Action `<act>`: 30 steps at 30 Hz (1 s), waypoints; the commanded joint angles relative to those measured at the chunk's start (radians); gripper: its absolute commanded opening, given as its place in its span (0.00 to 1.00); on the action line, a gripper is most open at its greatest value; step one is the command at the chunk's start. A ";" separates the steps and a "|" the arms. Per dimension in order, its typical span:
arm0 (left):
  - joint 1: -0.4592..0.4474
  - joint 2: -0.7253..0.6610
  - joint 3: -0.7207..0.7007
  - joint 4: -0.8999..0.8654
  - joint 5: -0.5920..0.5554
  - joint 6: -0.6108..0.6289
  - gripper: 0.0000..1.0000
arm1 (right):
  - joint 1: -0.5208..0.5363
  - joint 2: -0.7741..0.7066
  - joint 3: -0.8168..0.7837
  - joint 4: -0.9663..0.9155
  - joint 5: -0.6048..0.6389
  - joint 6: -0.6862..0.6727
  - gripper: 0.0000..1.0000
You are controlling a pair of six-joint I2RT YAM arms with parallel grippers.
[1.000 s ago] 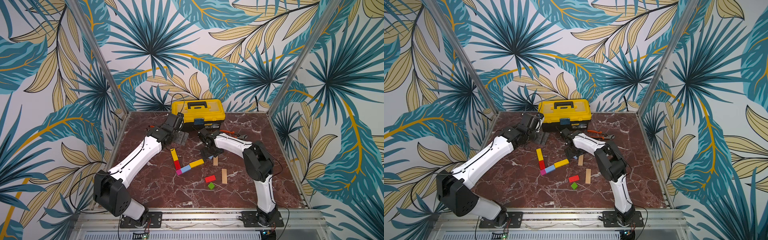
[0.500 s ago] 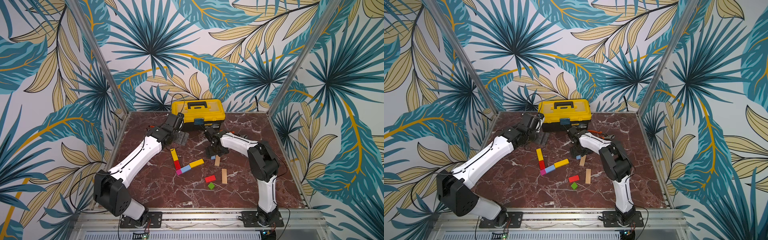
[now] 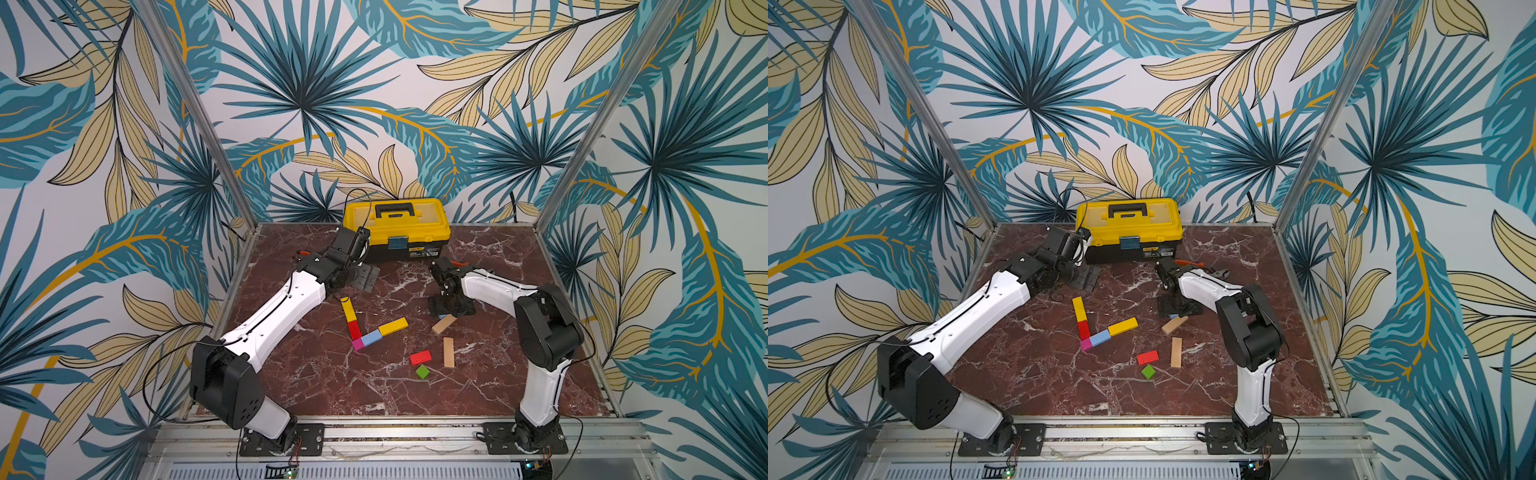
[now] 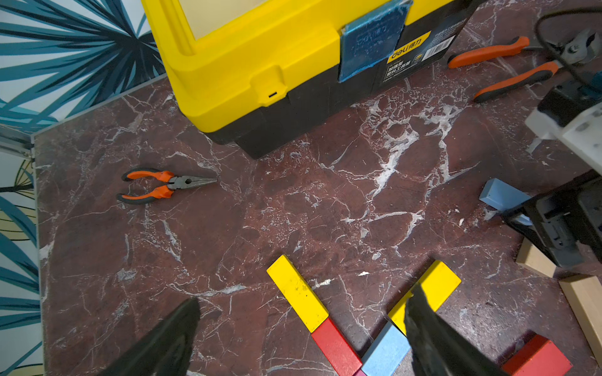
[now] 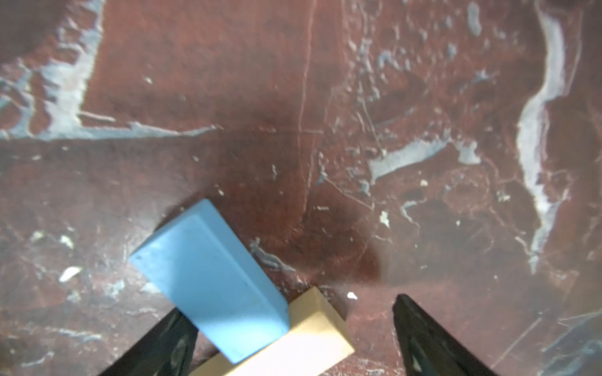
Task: Assemble the letter v with building blocks
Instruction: Adjust the building blocks at the center of the board, then pick up the building block from the center of the board.
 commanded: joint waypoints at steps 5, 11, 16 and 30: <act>0.007 0.036 0.042 0.009 0.027 -0.009 1.00 | 0.001 -0.177 -0.119 0.040 -0.099 0.102 0.93; 0.007 0.049 0.060 0.012 0.032 -0.009 0.99 | 0.005 -0.232 -0.181 0.057 -0.125 0.178 0.93; 0.006 0.059 0.065 0.017 0.038 -0.008 0.99 | 0.027 -0.210 -0.189 0.074 -0.114 0.208 0.92; 0.007 0.057 0.065 0.017 0.042 -0.008 0.99 | 0.042 -0.096 -0.150 0.081 -0.031 0.256 0.88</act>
